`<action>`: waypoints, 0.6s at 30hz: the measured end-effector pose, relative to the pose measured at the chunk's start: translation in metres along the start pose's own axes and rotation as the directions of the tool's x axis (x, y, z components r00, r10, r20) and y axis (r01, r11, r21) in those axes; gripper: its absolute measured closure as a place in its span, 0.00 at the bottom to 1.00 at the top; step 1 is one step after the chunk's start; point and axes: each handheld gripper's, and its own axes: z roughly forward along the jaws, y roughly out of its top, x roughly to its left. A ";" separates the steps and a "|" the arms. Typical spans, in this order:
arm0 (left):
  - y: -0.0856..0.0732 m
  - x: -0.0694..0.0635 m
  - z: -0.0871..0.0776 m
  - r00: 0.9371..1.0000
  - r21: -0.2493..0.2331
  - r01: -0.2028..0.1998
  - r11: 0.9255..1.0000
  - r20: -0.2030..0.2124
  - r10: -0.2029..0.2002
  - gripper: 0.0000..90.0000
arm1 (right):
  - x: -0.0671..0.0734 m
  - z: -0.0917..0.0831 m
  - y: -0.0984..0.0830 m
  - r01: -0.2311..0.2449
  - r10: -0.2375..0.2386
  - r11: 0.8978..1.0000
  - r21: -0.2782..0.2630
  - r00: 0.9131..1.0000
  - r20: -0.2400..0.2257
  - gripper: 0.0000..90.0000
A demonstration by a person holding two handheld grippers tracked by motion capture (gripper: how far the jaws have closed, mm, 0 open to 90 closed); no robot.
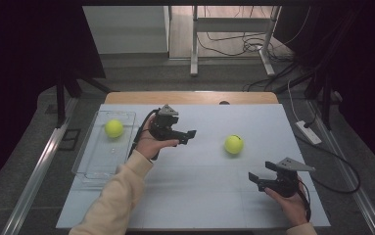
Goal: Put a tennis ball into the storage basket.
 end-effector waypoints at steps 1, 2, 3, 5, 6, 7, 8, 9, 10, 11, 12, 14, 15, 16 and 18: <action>0.000 0.000 0.001 1.000 0.001 0.000 1.000 -0.001 0.000 0.14 | 0.000 0.000 0.000 0.002 -0.002 1.000 -0.002 1.000 0.001 0.14; 0.001 0.000 0.003 1.000 0.001 0.000 1.000 -0.002 0.000 0.14 | 0.000 0.000 0.000 0.000 0.000 1.000 -0.002 1.000 0.001 0.14; 0.001 0.000 0.003 1.000 0.001 0.000 1.000 -0.002 0.000 0.14 | 0.000 0.000 0.000 0.000 0.000 1.000 -0.001 1.000 0.000 0.14; 0.002 0.000 0.007 1.000 0.006 0.000 1.000 -0.001 0.000 0.14 | 0.000 0.000 0.000 0.001 -0.001 1.000 0.000 1.000 0.000 0.14; 0.002 -0.001 0.009 1.000 0.008 -0.003 1.000 0.000 0.003 0.14 | 0.000 0.000 0.000 0.001 -0.001 1.000 -0.001 1.000 0.000 0.14; 0.003 -0.001 0.011 1.000 0.009 -0.003 1.000 0.000 0.003 0.14 | 0.000 0.000 0.000 0.001 -0.001 1.000 -0.001 1.000 0.000 0.14; 0.004 -0.002 0.012 1.000 0.010 -0.004 1.000 0.004 0.004 0.14 | 0.000 0.000 0.000 0.001 -0.001 1.000 -0.001 1.000 0.001 0.14; 0.005 -0.003 0.015 1.000 0.012 -0.007 1.000 0.007 0.007 0.14 | 0.000 0.000 0.000 0.001 -0.001 1.000 -0.001 1.000 0.002 0.14; 0.006 -0.003 0.016 1.000 0.013 -0.009 1.000 0.006 0.008 0.14 | -0.001 0.000 0.000 0.000 0.000 1.000 0.000 1.000 0.003 0.14; 0.006 -0.003 0.016 1.000 0.013 -0.009 1.000 0.006 0.008 0.14 | -0.001 0.000 0.000 0.000 0.000 1.000 0.000 1.000 0.003 0.14; 0.008 -0.004 0.019 1.000 0.011 -0.009 1.000 0.011 0.009 0.14 | -0.001 0.000 0.000 0.000 0.000 1.000 0.001 1.000 0.004 0.14; 0.009 -0.005 0.020 1.000 0.011 -0.009 1.000 0.015 0.009 0.14 | -0.001 0.000 0.000 0.001 -0.001 1.000 0.001 1.000 0.004 0.14; 0.009 -0.006 0.022 1.000 0.012 -0.010 1.000 0.017 0.010 0.14 | -0.001 -0.001 0.000 0.003 -0.003 1.000 0.000 1.000 0.003 0.14; 0.010 -0.006 0.023 1.000 0.016 -0.013 1.000 0.019 0.013 0.14 | -0.001 -0.001 0.000 0.004 -0.004 1.000 0.000 1.000 0.003 0.14; 0.011 -0.007 0.026 1.000 0.018 -0.015 1.000 0.022 0.015 0.14 | 0.000 -0.001 0.000 0.004 -0.004 1.000 0.001 1.000 0.000 0.14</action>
